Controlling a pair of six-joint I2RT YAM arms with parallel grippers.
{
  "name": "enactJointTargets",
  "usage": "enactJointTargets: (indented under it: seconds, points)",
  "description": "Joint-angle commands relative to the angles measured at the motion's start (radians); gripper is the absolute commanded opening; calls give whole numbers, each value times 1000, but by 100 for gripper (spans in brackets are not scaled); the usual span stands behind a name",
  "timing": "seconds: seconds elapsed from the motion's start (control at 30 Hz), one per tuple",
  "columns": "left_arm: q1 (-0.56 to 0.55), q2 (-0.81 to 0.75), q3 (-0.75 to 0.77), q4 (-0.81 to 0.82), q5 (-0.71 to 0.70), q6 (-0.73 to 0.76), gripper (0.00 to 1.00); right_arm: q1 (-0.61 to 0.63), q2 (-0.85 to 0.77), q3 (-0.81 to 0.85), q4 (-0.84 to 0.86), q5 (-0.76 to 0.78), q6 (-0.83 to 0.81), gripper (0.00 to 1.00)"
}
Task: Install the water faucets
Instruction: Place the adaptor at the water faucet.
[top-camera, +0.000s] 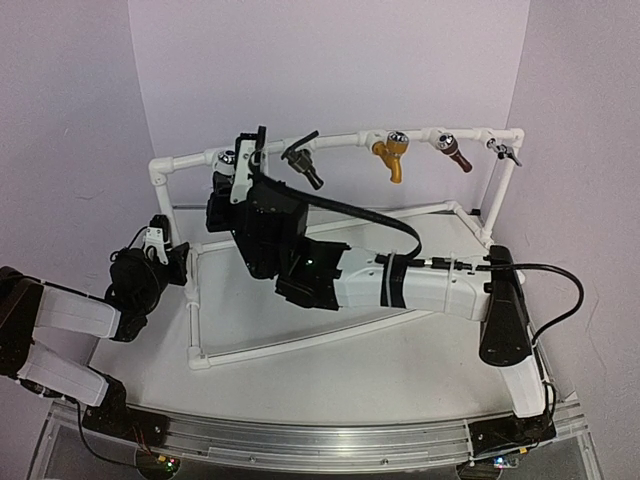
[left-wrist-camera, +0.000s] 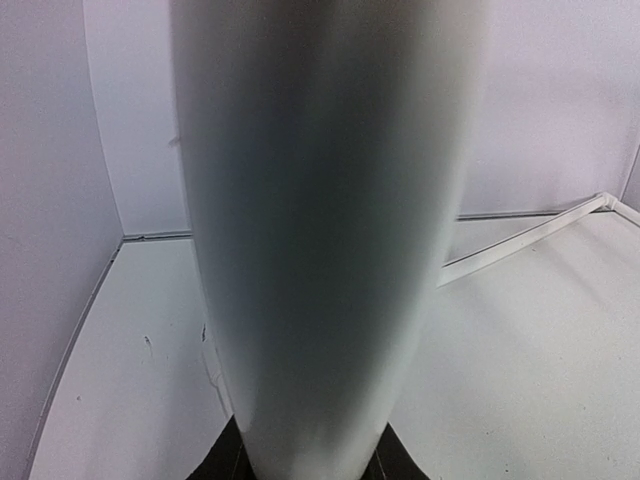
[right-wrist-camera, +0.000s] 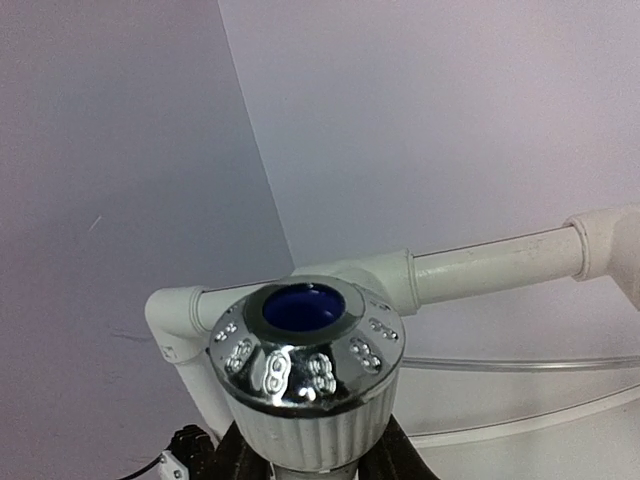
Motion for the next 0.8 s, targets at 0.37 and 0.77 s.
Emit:
enactJointTargets:
  seconds: [0.37,0.77]
  points:
    - [-48,3,30,-8,174,-41,0,21,-269,-279,57,-193,-226,83]
    - [-47,-1,30,-14,176,-41,0,84,-382,-268,-355,-308,-994,85]
